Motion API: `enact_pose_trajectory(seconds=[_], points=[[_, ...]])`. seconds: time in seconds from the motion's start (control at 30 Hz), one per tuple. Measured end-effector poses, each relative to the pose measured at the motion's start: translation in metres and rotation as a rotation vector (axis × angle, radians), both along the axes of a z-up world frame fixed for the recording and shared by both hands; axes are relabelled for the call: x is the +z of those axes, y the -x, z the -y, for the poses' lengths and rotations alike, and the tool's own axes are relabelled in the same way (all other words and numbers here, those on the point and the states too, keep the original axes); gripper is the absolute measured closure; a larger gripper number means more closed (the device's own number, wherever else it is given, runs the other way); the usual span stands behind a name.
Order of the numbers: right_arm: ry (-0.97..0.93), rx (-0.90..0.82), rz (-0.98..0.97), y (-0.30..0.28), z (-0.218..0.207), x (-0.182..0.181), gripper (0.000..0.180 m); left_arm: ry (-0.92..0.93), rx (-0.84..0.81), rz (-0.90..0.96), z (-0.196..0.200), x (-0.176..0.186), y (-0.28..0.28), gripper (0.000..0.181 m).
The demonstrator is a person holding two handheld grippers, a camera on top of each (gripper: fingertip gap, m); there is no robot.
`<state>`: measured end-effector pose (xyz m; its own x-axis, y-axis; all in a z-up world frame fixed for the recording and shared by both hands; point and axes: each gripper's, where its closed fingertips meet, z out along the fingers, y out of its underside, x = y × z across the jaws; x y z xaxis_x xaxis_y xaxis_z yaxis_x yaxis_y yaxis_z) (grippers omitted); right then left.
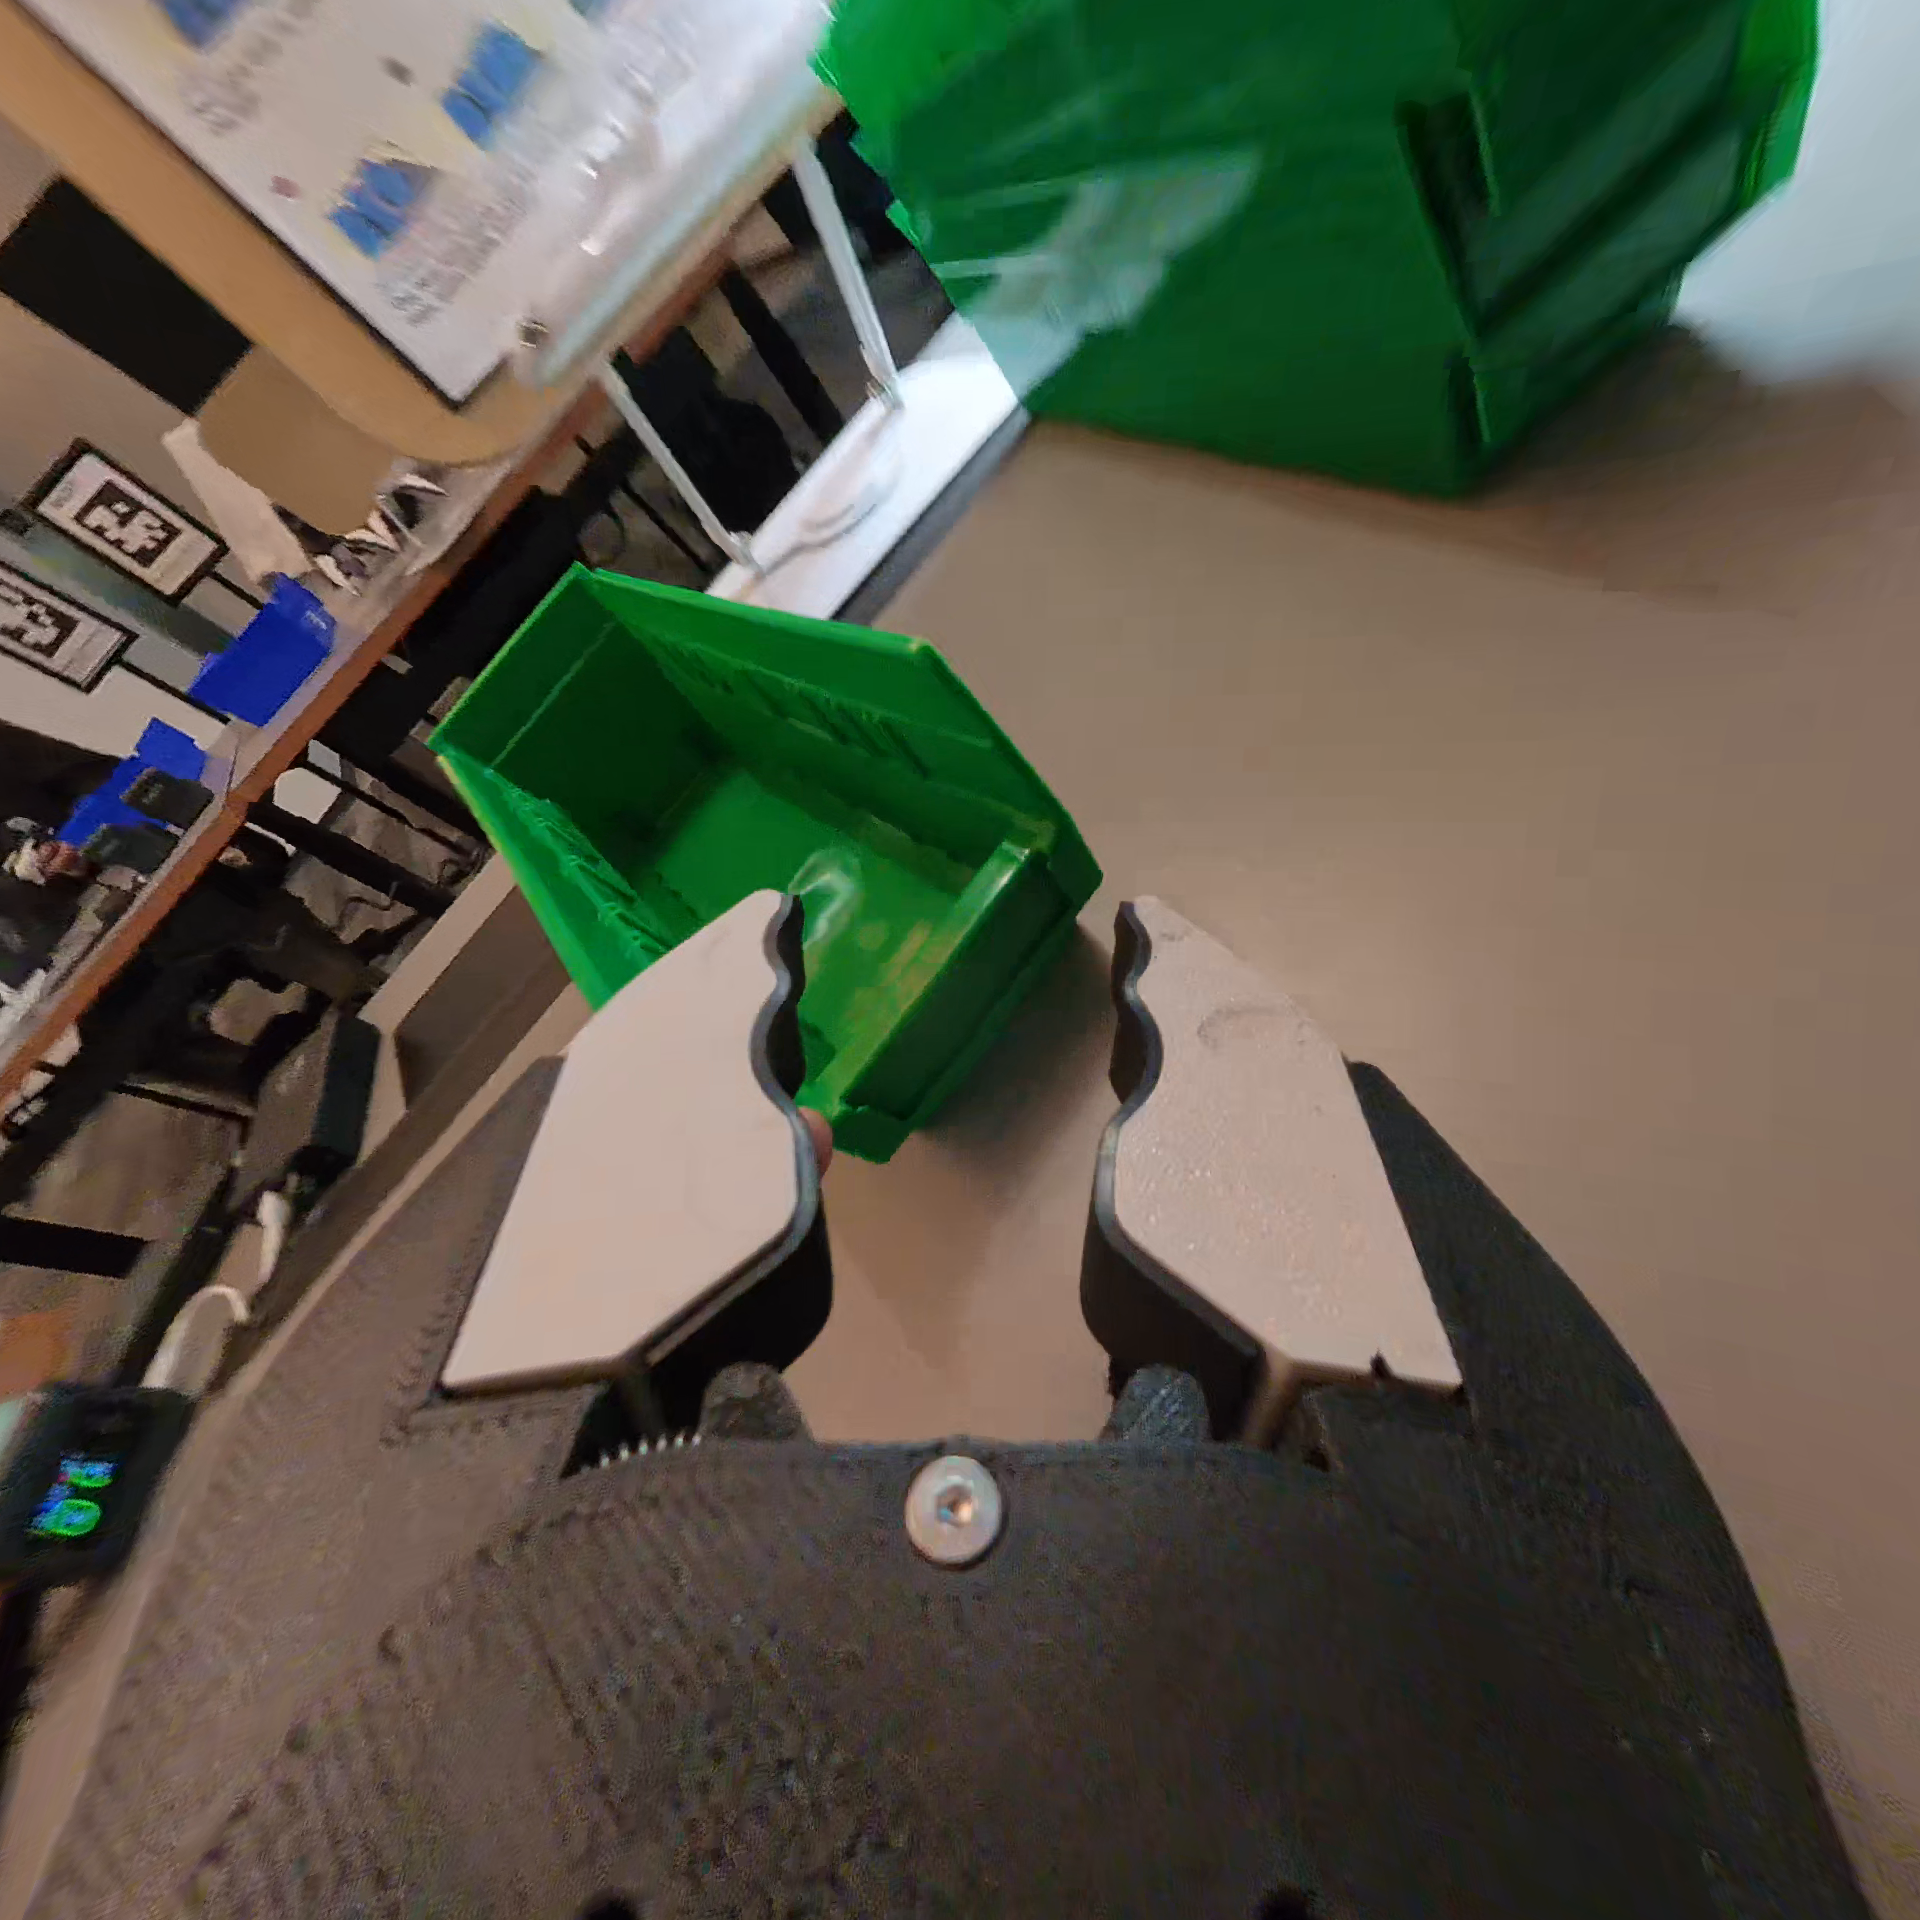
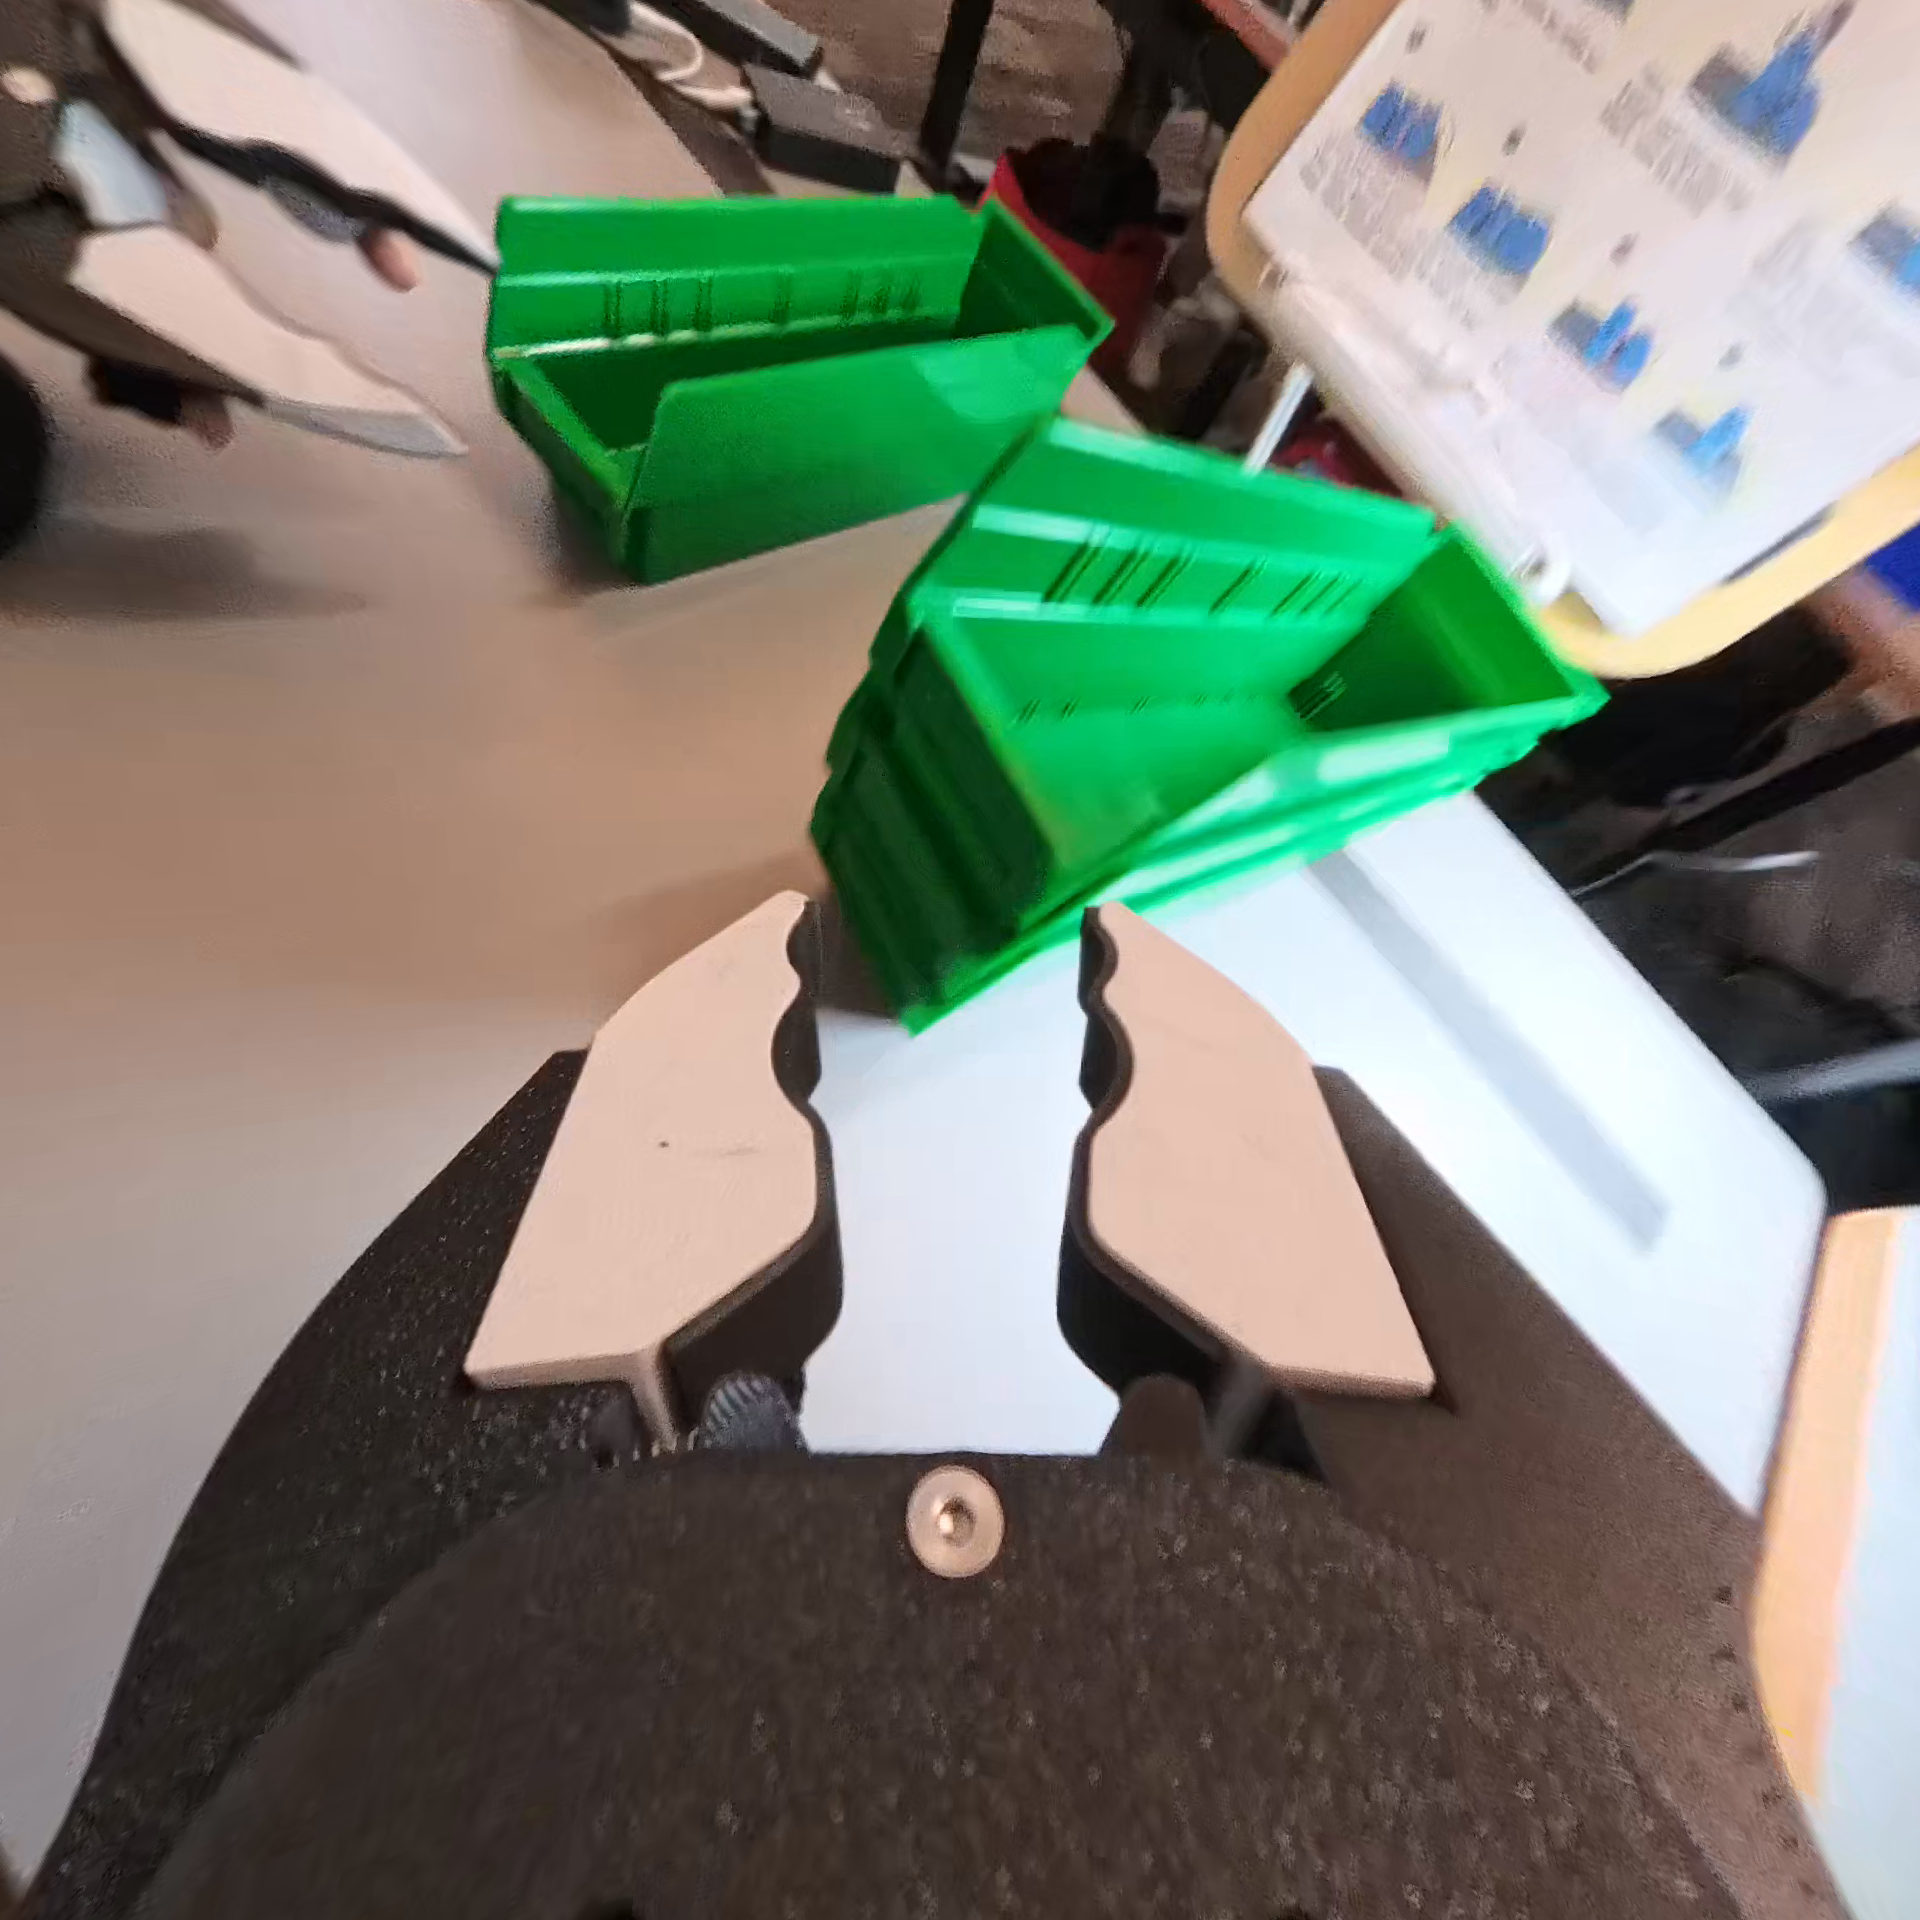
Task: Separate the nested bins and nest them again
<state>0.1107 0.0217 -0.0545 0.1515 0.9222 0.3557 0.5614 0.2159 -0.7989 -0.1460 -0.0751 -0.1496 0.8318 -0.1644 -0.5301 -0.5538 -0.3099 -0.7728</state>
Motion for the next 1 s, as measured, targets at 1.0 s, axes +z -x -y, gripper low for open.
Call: enact_pose_trajectory(seconds=[1.0], points=[[0.269,0.024,-0.164,-0.058,0.025,-0.1,0.145,0.43,-0.161,-0.625,0.015,0.005,-0.002,0.15]])
